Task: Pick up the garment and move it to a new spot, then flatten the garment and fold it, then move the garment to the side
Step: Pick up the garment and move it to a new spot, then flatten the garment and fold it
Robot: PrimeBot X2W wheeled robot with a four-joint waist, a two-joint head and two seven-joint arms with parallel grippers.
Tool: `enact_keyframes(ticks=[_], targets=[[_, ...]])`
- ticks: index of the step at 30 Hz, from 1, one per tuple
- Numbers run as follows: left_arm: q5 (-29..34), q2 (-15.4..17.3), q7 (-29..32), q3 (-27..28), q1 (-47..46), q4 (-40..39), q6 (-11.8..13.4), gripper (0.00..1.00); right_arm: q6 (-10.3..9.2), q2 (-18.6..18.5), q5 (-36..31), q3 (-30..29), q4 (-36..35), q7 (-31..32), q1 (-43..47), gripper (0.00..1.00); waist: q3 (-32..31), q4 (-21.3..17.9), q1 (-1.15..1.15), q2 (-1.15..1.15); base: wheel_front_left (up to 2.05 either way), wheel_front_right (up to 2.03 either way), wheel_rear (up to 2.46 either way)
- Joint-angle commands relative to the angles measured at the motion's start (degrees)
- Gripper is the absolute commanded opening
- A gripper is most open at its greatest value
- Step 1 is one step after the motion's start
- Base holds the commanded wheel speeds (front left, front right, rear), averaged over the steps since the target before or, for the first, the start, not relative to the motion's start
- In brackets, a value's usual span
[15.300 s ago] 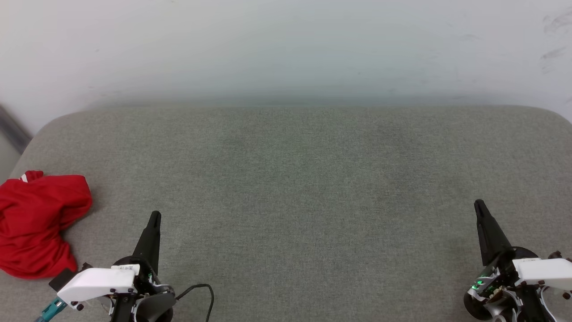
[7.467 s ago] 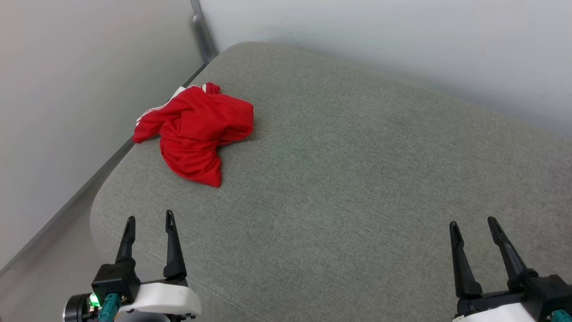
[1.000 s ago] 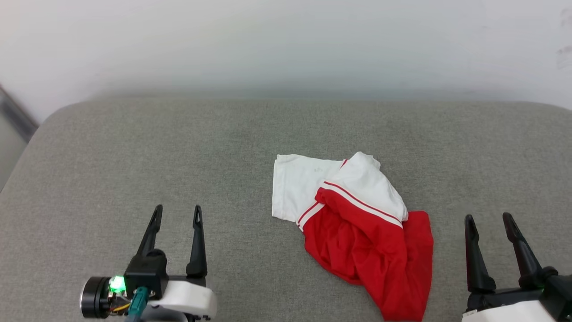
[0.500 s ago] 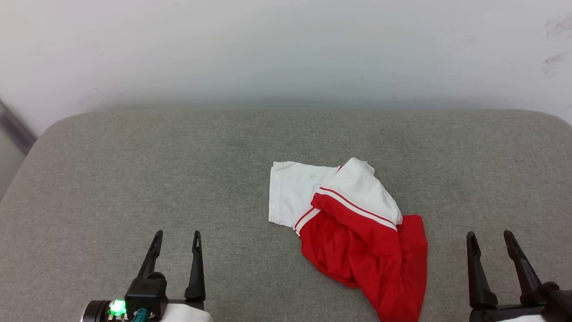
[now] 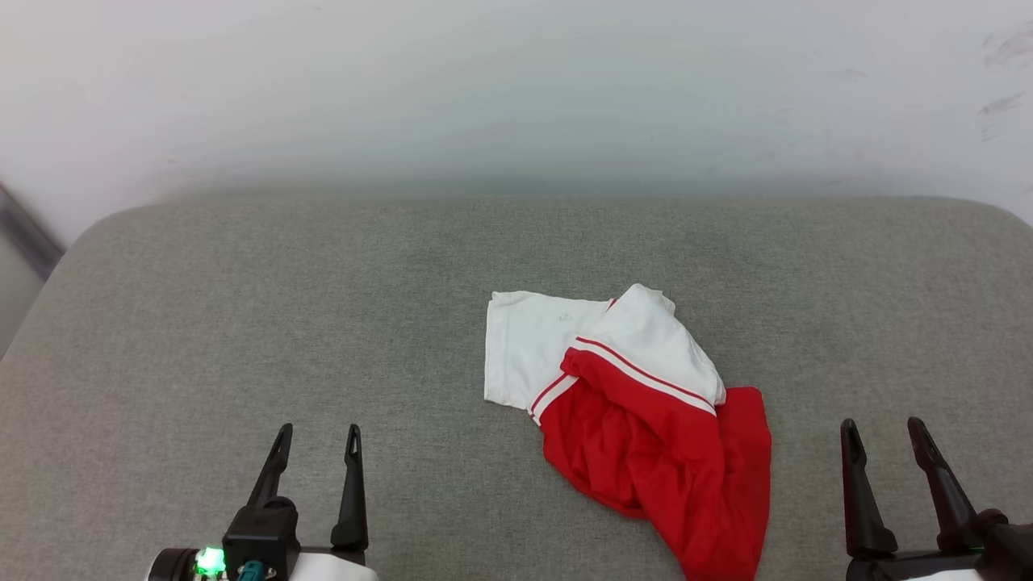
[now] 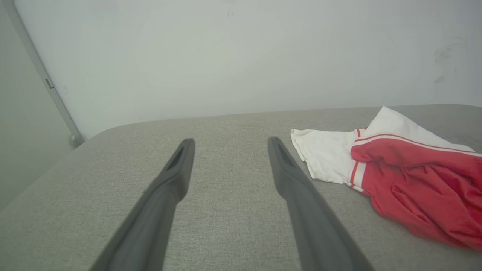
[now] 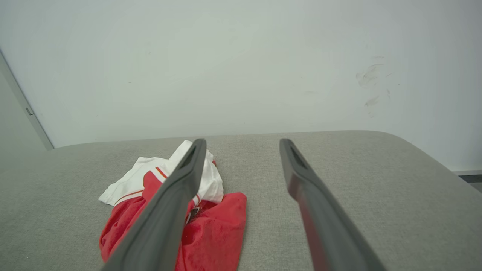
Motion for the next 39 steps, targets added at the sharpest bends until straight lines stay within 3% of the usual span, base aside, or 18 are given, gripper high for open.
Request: enact_keyframes(ticks=[1, 8, 18, 25, 30, 39], targets=[[0.16, -0.37, -0.15, 0.54, 0.08, 0.29, -0.48, 1.00, -0.04, 0.05, 0.22, -0.05, 0.07, -0.14, 0.50, 1.00, 0.08, 0.07, 0.01, 0.00, 0.00, 0.00, 0.00], [1.48, 1.53, -0.15, 0.74, -6.44, 3.33, -4.23, 1.00, -0.04, 0.05, 0.11, 0.13, -0.29, -0.14, -0.41, 1.00, 0.79, 0.20, 0.01, 0.00, 0.00, 0.00, 0.00], [1.55, 4.07, -0.09, 0.25, -27.89, 12.86, -9.01, 1.00, -0.04, 0.05, 0.01, -0.04, -1.31, -0.14, -3.50, 1.00, 5.17, -0.86, 0.01, 0.00, 0.00, 0.00, 0.00], [1.01, 4.57, 7.15, -4.17, -45.11, 22.76, -11.77, 1.00, -0.04, 0.05, 0.07, -0.21, -1.84, -0.14, -5.57, 1.00, 8.75, -1.52, 0.01, 0.00, 0.00, 0.00, 0.00], [-4.39, 2.78, 19.36, -13.91, -55.44, 29.58, -12.52, 1.00, -0.03, 0.05, -0.50, 0.16, -2.21, -0.14, -7.00, 1.00, 11.41, -1.76, 0.01, 0.00, 0.00, 0.00, 0.00], [-25.52, 8.21, 42.50, -38.85, -69.20, 30.65, -12.54, 1.00, -0.04, 0.05, -0.70, 0.74, -2.65, -0.14, -11.02, 1.00, 17.10, -3.87, 0.01, 0.00, 0.00, 0.00, 0.00]])
